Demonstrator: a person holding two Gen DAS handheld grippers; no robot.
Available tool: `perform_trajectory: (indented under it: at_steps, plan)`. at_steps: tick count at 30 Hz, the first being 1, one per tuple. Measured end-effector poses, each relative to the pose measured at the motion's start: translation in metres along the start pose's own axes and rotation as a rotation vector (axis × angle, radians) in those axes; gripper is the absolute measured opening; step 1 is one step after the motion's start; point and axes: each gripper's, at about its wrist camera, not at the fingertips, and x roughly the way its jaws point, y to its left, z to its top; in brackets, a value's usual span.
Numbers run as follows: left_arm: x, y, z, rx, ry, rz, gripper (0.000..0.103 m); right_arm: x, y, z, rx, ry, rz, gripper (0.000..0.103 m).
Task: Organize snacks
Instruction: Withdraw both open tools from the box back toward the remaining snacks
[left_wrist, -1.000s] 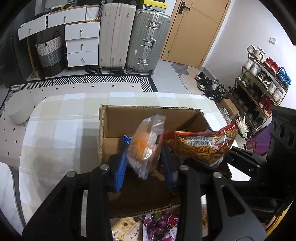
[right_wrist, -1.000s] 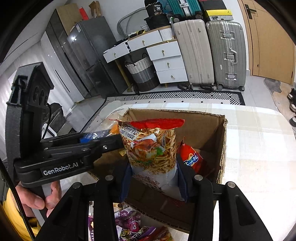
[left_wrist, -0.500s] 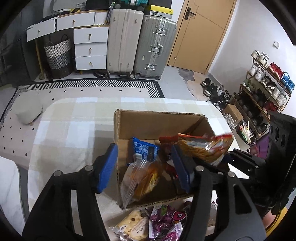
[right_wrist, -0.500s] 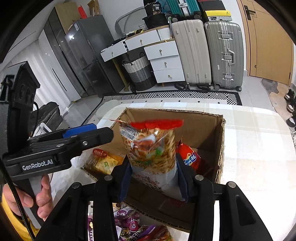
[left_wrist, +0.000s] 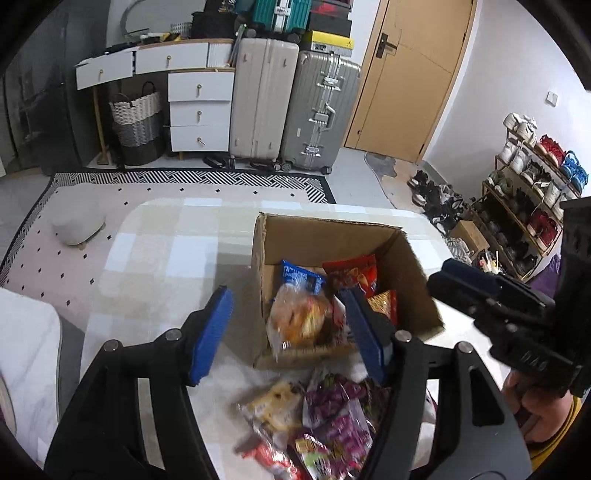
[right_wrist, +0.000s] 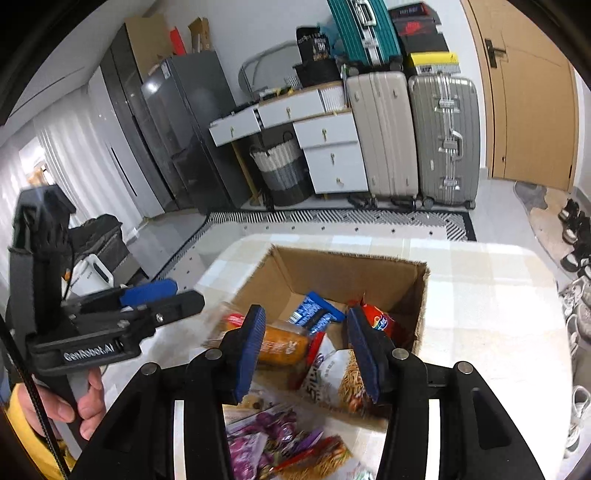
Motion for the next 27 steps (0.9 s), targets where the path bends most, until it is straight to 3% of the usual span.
perform_trajectory:
  at_steps: [4, 9, 14, 16, 19, 23, 27]
  plan:
    - [-0.044, -0.005, -0.021, -0.013, -0.056, 0.005, 0.078, -0.041, 0.016, -0.009, -0.012, -0.058, 0.009, 0.05]
    - [-0.099, -0.018, -0.057, 0.004, -0.119, -0.003, 0.079, -0.095, 0.038, -0.036, -0.027, -0.13, 0.019, 0.064]
    - [-0.145, -0.031, -0.095, -0.01, -0.143, -0.009, 0.083, -0.14, 0.063, -0.071, -0.051, -0.179, 0.034, 0.065]
    - [-0.162, -0.035, -0.114, -0.018, -0.148, -0.013, 0.083, -0.155, 0.07, -0.088, -0.054, -0.197, 0.039, 0.074]
    - [-0.189, -0.043, -0.144, -0.012, -0.171, 0.002, 0.084, -0.178, 0.078, -0.117, -0.052, -0.233, 0.048, 0.078]
    - [-0.209, -0.051, -0.171, 0.009, -0.194, 0.021, 0.09, -0.2, 0.086, -0.149, -0.028, -0.24, 0.063, 0.079]
    - [-0.232, -0.058, -0.196, 0.035, -0.238, 0.059, 0.102, -0.22, 0.093, -0.175, -0.02, -0.273, 0.065, 0.087]
